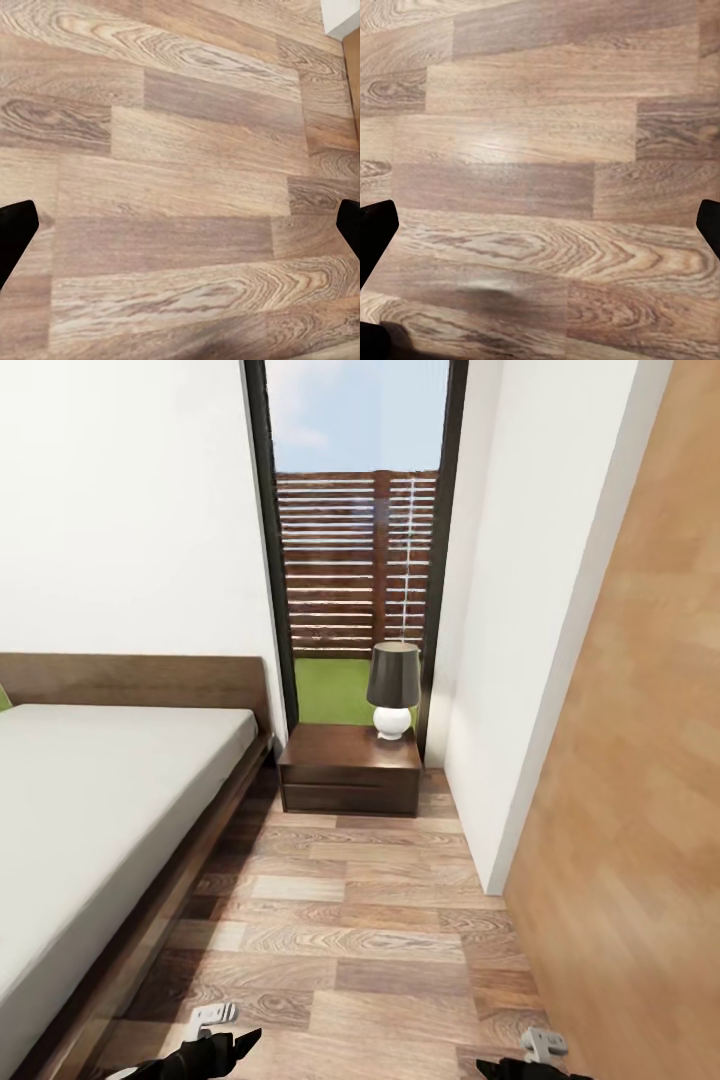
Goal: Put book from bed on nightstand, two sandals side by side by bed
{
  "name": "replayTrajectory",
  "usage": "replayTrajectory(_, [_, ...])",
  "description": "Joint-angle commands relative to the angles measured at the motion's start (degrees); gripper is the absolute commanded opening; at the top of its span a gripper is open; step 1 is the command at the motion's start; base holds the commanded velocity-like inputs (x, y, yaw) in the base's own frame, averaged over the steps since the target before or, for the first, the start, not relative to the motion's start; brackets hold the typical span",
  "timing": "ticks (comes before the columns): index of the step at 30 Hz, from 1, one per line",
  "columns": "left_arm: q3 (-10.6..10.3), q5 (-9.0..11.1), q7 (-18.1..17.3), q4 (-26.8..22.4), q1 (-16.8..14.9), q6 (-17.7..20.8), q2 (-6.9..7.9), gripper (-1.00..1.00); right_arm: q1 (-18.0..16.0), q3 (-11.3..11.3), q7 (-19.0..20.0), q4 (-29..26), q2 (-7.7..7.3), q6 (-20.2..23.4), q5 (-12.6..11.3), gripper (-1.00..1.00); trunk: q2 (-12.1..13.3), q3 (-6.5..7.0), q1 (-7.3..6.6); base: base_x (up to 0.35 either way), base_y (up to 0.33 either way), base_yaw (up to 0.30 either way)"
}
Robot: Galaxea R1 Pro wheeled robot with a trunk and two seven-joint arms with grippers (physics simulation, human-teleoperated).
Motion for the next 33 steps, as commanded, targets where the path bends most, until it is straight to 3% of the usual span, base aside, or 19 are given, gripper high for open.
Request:
replayTrajectory(1, [0.36,-0.61,-0.10,0.03,-0.04,-0.38,0.01,1.00,-0.06,-0.35,0.18,0.14,-0.03,-0.14,0.20,1.00,-0.03,-0.05,0.00,0.027,0.000,0.000])
replayTrajectory(17, [0.37,-0.61,-0.10,0.00,-0.04,-0.40,0.01,1.00,-0.07,-0.35,0.18,0.16,-0.03,-0.14,0.20,1.00,-0.03,-0.05,0.00,0.245,-0.116,0.000])
replayTrajectory(33, [0.36,-0.61,-0.10,0.00,-0.04,-0.41,-0.01,1.00,-0.08,-0.35,0.16,0.17,-0.02,-0.14,0.20,1.00,-0.03,-0.05,0.00,0.322,-0.010,0.000])
